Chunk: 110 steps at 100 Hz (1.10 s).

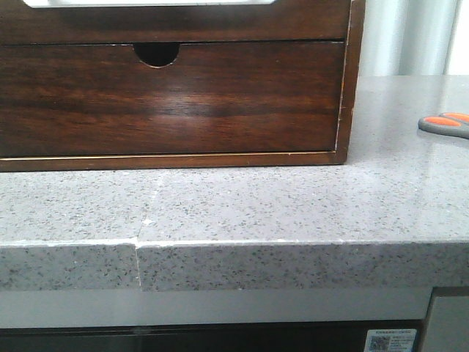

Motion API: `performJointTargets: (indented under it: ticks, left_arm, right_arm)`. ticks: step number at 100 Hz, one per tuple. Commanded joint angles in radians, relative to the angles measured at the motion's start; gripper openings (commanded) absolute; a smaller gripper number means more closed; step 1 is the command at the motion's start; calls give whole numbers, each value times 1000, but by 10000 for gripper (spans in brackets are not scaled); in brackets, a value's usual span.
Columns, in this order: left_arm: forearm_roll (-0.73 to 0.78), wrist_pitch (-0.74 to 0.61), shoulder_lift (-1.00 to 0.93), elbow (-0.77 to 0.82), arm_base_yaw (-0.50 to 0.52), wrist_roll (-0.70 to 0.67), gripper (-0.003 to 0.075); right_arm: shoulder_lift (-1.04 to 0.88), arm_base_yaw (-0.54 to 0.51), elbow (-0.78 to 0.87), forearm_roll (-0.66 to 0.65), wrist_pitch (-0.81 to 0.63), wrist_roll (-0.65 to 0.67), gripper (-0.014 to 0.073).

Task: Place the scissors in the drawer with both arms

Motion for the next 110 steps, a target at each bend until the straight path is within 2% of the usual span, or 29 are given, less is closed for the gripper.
performJointTargets:
  ticks: [1, 92, 110]
  left_arm:
    - [-9, -63, -29, 20, 2, -2, -22]
    - [-5, -64, -29, 20, 2, -2, -22]
    - [54, -80, -29, 20, 2, -2, -22]
  right_arm:
    - [-22, -6, 31, 0, -18, -6, -61]
    - [-22, 1, 31, 0, -20, -6, -61]
    - [-22, 1, 31, -21, -20, -6, -61]
